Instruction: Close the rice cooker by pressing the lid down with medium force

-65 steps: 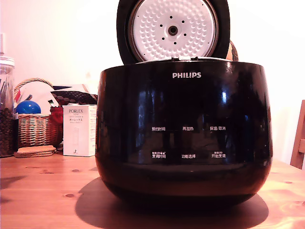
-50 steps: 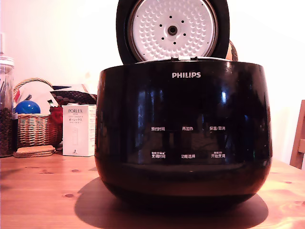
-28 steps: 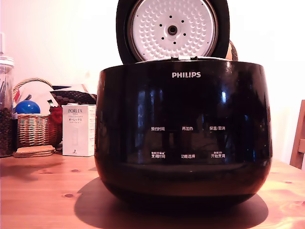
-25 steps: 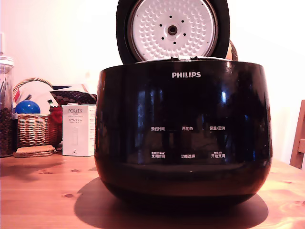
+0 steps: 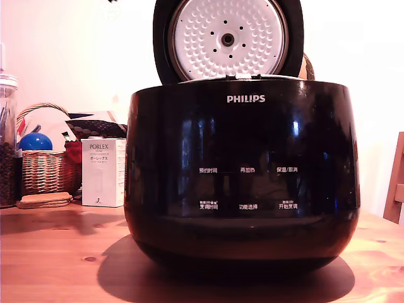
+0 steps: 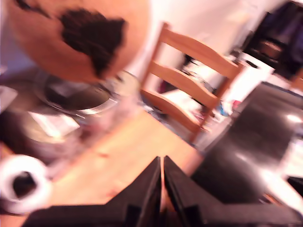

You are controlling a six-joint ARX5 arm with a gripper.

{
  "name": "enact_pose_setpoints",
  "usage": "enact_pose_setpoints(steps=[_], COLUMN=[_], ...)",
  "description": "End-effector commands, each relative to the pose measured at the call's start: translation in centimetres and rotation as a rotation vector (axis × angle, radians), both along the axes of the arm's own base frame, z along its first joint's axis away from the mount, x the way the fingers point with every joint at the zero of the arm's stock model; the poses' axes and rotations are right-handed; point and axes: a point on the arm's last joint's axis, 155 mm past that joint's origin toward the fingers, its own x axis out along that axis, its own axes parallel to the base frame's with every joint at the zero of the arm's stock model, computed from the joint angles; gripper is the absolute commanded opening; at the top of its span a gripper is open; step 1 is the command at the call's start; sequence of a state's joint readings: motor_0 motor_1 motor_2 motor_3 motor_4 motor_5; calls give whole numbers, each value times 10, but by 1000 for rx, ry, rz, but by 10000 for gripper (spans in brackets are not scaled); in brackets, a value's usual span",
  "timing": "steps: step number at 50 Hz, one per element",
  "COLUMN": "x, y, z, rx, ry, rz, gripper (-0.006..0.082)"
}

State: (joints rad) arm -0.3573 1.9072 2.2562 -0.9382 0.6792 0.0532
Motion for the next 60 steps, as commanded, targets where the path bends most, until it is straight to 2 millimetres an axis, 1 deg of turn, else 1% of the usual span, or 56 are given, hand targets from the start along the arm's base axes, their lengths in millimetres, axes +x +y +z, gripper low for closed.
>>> enact_pose_setpoints(steps=[1,9,12,16,23,29,33,36,38,40,41,50,60], x=[-4,-15,-22,-34,-62,-84,-96,-100,-99,-103,-100,-97,-95], y=[-8,-14,-19,-23,-36,-53,-64,-70,-73,-77,-76,-80,-82], z=[-8,-12,-14,-20,-31,-36,-37,-40,-45,-45,-48,-54,-75], rx=[0,-1,-3,4,30,61,71,98,129,137,159,197,224], ry=[30,67,88,135,211,208,201,188,171,166,149,112,132], rz=[-27,-61,-82,-109,-176,-248,-279,-278,-260,-269,-254,-239,-224], gripper=[-20,-20,-20,-20,-20,-20,-20,-20,-20,-20,-20,-20,-20])
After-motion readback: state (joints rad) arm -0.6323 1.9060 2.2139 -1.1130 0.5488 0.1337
